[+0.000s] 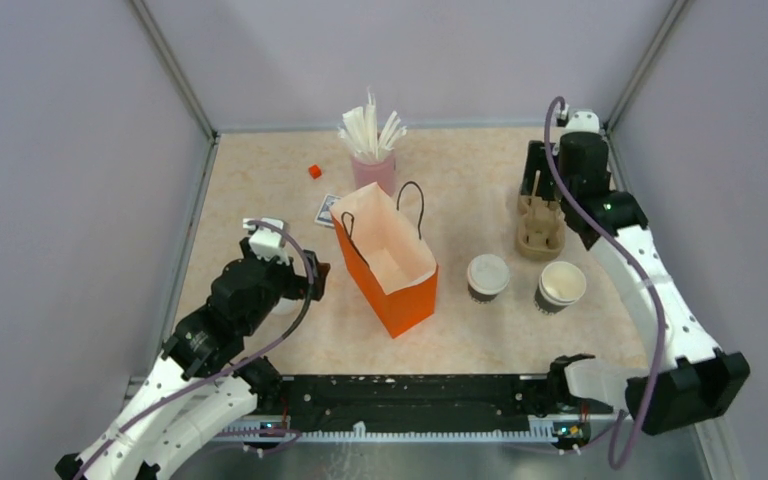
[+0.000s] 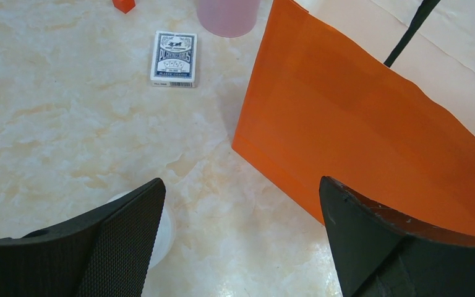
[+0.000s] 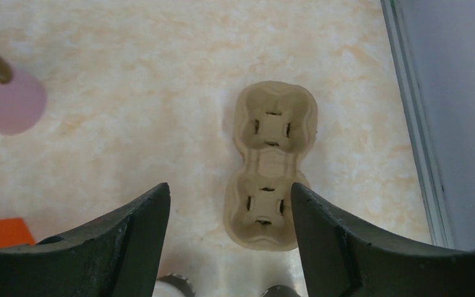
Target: Pack the takeout coffee
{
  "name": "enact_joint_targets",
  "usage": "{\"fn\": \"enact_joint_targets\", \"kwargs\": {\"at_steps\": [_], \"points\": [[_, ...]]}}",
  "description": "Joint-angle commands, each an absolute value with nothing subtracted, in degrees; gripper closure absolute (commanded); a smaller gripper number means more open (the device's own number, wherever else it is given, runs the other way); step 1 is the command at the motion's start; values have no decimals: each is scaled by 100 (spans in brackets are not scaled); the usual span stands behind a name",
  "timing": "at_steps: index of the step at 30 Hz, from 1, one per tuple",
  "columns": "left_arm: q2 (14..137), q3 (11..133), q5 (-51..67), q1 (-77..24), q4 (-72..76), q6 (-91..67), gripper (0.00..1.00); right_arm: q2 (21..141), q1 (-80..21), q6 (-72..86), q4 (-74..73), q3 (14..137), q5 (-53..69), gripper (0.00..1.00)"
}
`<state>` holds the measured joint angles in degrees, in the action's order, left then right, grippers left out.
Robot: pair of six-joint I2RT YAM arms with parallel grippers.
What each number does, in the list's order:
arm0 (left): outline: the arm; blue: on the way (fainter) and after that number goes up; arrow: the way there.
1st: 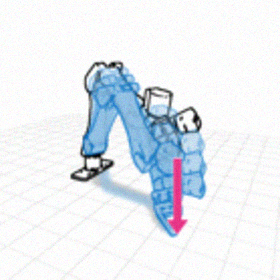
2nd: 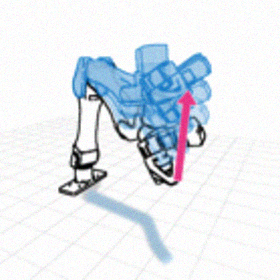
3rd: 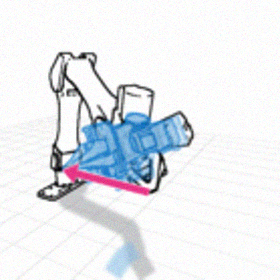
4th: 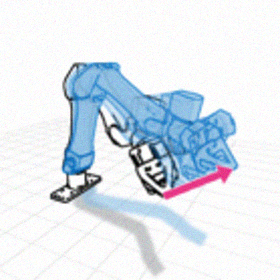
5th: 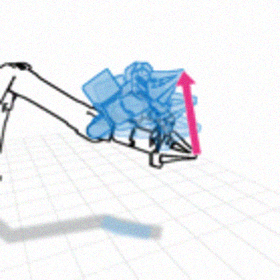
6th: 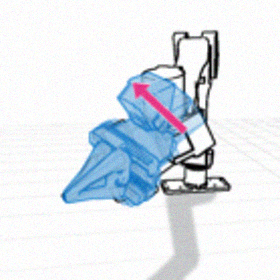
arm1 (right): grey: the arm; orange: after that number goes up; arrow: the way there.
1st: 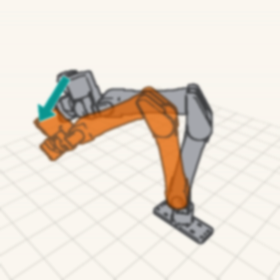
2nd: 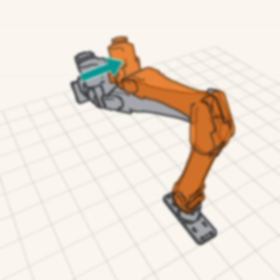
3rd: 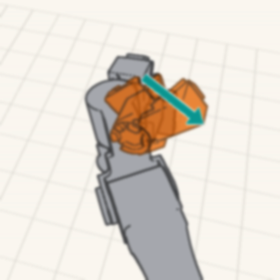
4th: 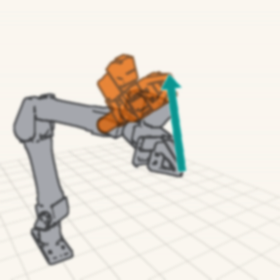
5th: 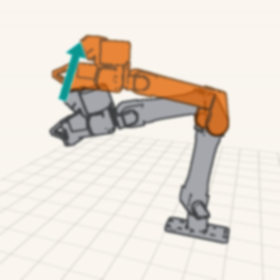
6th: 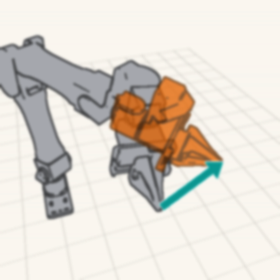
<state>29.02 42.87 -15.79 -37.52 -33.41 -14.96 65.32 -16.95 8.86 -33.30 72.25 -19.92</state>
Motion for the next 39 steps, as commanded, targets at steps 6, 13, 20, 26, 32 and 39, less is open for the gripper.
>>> {"fn": "enact_joint_targets", "kwargs": {"at_steps": [6, 13, 20, 26, 32, 39], "points": [[3059, 4209, -1270, -3759, -3021, -1380, 1, 8751, -120, 536, -3374, 7546, -492, 39], [3022, 4214, -1446, -3753, -3040, -1371, 1, 9600, -22, 402, -3376, 7787, -34, 53], [2972, 4211, -1541, -3760, -3050, -1380, 1, 9459, 53, 334, -3343, 7732, -320, 50], [2962, 4213, -1529, -3757, -3059, -1388, 1, 9635, 132, 380, -3354, 7855, -284, 52], [2922, 4217, -1546, -3755, -3083, -1414, 1, 9818, 132, 400, -3352, 7983, -300, 55], [2914, 4198, -1556, -3756, -3072, -1424, 1, 9893, 130, 438, -3400, 7992, -335, 53]]}}
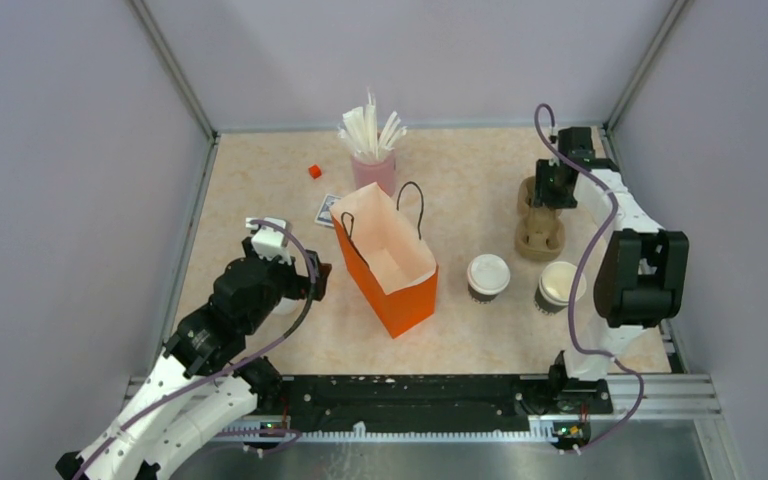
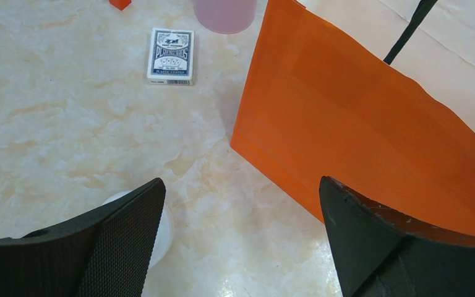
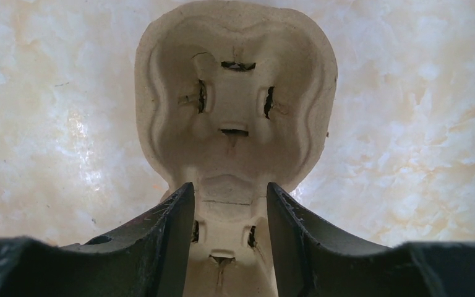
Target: Pack the takeout coffee
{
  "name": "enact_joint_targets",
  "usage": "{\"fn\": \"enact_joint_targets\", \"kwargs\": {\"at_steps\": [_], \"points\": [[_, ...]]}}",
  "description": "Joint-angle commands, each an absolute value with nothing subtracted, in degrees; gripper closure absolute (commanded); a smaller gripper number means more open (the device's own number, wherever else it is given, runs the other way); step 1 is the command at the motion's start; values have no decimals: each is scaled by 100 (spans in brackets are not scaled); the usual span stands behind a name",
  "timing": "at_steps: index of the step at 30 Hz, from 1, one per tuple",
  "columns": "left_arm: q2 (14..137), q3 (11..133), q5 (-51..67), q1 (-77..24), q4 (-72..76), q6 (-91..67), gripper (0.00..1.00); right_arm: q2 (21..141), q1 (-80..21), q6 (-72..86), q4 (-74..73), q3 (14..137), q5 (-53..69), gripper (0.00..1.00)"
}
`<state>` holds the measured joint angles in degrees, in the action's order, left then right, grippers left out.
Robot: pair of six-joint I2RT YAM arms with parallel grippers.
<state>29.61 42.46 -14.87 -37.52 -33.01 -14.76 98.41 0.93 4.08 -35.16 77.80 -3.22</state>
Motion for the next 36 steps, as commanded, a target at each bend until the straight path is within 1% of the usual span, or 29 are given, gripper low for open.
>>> {"fn": "enact_joint_targets", "kwargs": {"at_steps": [1, 4, 23, 26, 29, 31, 36], "points": [[2923, 4200, -1541, -3753, -3068, -1417, 1, 9907, 127, 446, -3395, 7990, -322, 52], [2951, 4197, -1539, -3753, -3076, -1423, 1, 9960, 132, 452, -3398, 7984, -324, 51], [2960, 4191, -1542, -3754, -3059, -1406, 1, 10174, 127, 492, -3543, 8054, -294, 51], [2948, 4192, -1544, -3756, -3060, -1406, 1, 10212, 132, 507, -3596, 8092, -263, 57], [2955, 4186, -1542, -3760, -3059, -1398, 1, 10175, 132, 536, -3603, 8084, -234, 59], [2976, 4192, -1544, -3754, -3055, -1397, 1, 10140, 130, 544, -3613, 8083, -232, 63], [2983, 4190, -1543, -3758, -3050, -1389, 1, 9987, 131, 557, -3646, 8131, -280, 67]]}}
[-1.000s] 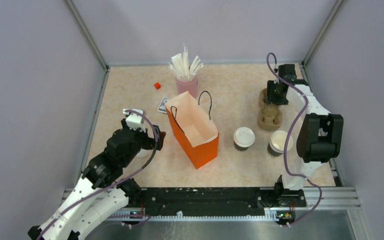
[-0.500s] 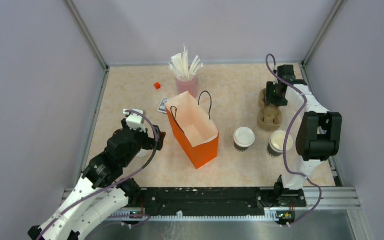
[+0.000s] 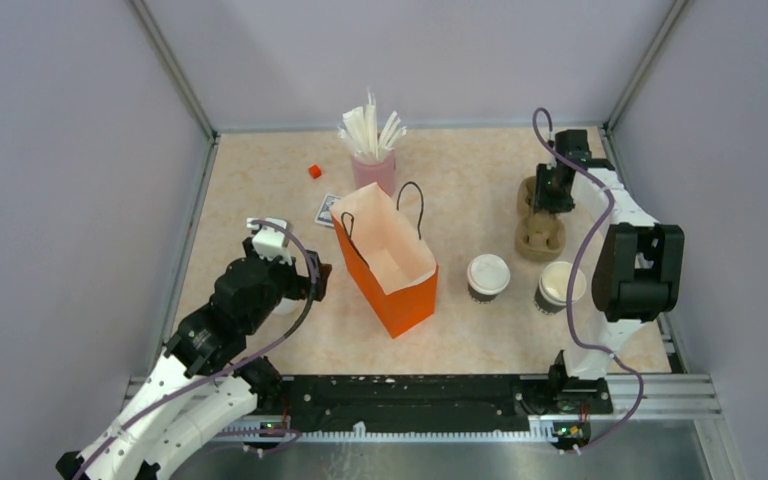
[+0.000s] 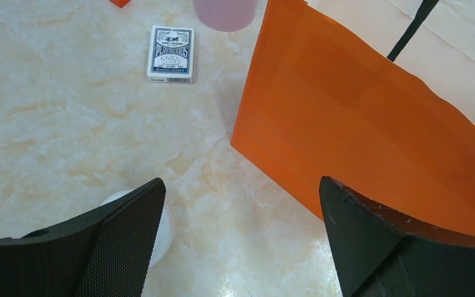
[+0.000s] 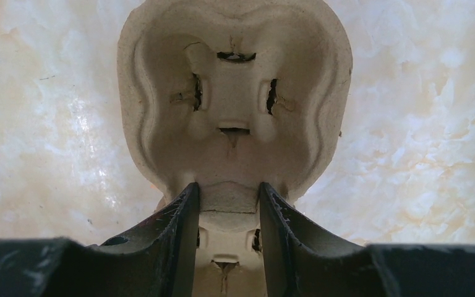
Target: Pack the takeout coffee
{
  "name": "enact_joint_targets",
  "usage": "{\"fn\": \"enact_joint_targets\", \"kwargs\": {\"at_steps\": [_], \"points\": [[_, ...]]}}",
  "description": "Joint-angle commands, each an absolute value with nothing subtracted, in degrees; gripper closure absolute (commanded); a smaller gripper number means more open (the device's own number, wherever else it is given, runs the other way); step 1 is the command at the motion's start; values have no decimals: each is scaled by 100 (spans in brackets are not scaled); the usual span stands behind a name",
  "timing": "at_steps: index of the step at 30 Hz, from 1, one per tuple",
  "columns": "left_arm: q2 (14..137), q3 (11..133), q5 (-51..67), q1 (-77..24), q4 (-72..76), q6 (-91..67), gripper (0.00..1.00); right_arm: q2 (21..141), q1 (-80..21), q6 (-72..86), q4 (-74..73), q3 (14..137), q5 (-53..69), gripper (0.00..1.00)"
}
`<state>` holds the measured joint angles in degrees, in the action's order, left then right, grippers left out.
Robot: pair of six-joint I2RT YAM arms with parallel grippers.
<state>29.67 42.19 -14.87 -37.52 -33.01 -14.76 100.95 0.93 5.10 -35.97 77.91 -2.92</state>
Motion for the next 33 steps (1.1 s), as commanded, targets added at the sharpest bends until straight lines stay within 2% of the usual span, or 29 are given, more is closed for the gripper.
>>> {"fn": "enact_joint_targets", "kwargs": {"at_steps": [1, 13, 23, 26, 33], "points": [[2985, 4184, -1545, -3754, -3050, -1389, 1, 9939, 132, 566, -3667, 8163, -295, 67], [3012, 4179, -1529, -3753, -3024, -1371, 1, 9488, 131, 595, -4012, 8613, -292, 70], [3030, 4198, -1505, -3753, -3032, -1487, 1, 8618, 31, 888, -4169, 9058, 542, 71], [3013, 4265, -1430, -3753, -3057, -1605, 1, 8303, -335, 972, -4165, 9281, 840, 71], [2920, 4753, -984, -3760, -3186, -2016, 3, 7818, -1978, 1116, -4429, 10207, 416, 72]]}}
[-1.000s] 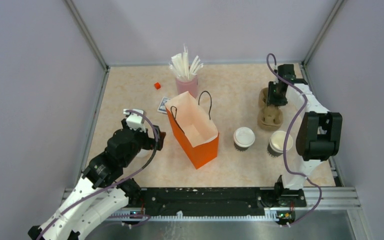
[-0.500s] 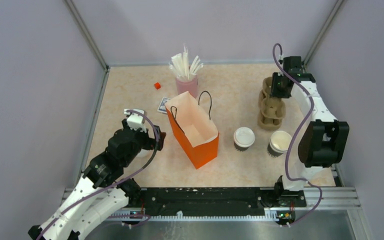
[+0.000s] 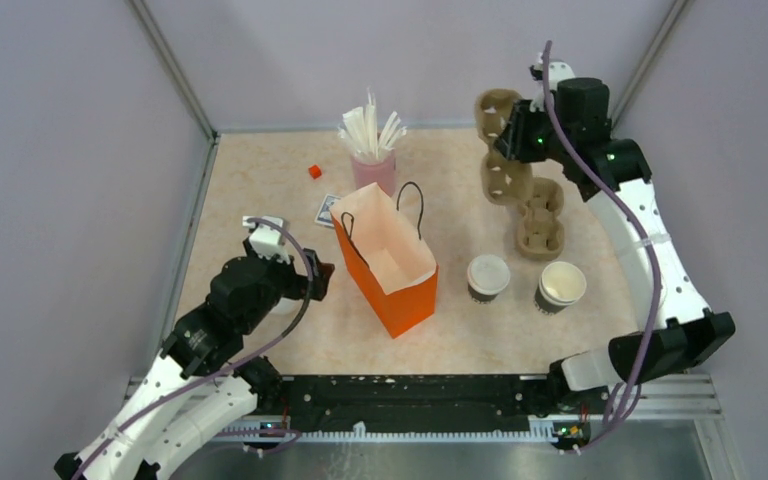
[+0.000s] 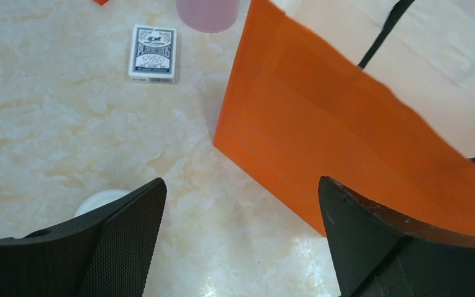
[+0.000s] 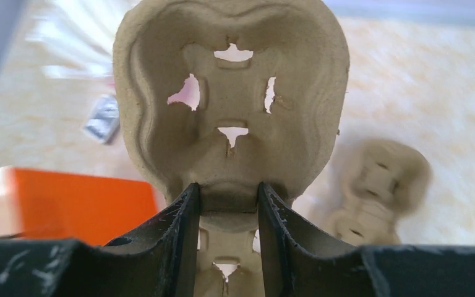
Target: Pack the takeout coffee
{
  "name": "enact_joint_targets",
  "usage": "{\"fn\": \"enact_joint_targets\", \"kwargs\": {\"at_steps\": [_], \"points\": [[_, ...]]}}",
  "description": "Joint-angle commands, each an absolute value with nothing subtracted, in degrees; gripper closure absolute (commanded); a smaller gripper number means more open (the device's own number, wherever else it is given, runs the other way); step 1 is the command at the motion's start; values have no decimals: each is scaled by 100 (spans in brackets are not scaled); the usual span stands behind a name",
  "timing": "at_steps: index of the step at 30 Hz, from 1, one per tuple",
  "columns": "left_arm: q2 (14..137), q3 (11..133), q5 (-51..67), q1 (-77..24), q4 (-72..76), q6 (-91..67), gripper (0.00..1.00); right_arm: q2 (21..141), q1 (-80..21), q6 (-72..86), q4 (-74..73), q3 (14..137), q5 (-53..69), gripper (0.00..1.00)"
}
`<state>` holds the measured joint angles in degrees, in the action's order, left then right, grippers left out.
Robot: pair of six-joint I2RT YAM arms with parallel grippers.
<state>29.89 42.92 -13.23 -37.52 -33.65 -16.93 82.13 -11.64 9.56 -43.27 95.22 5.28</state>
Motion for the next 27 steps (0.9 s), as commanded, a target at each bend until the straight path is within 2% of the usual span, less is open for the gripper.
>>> {"fn": "enact_joint_targets", "kwargs": {"at_steps": [1, 5, 9, 14, 21, 27], "points": [[2903, 4843, -894, -3754, -3187, -2086, 3, 7776, -2247, 1127, -4456, 10369, 293, 72], [2906, 5257, -451, -3754, -3280, -2434, 4, 7766, -3194, 1249, -4655, 11053, 19, 73], [2855, 5464, -167, -3759, -3159, -2863, 6, 7652, -3830, 1416, -4445, 11138, -127, 74], [2995, 5590, 284, -3761, -2854, -3181, 7, 7636, -4281, 1699, -4111, 11155, 326, 74], [2973, 5802, 179, -3756, -2639, -3498, 6, 7688, -4930, 2199, -3498, 10945, 863, 75], [3305, 5977, 219, -3753, -2554, -3961, 7, 7744, -5341, 2337, -3478, 10598, 175, 75]]}}
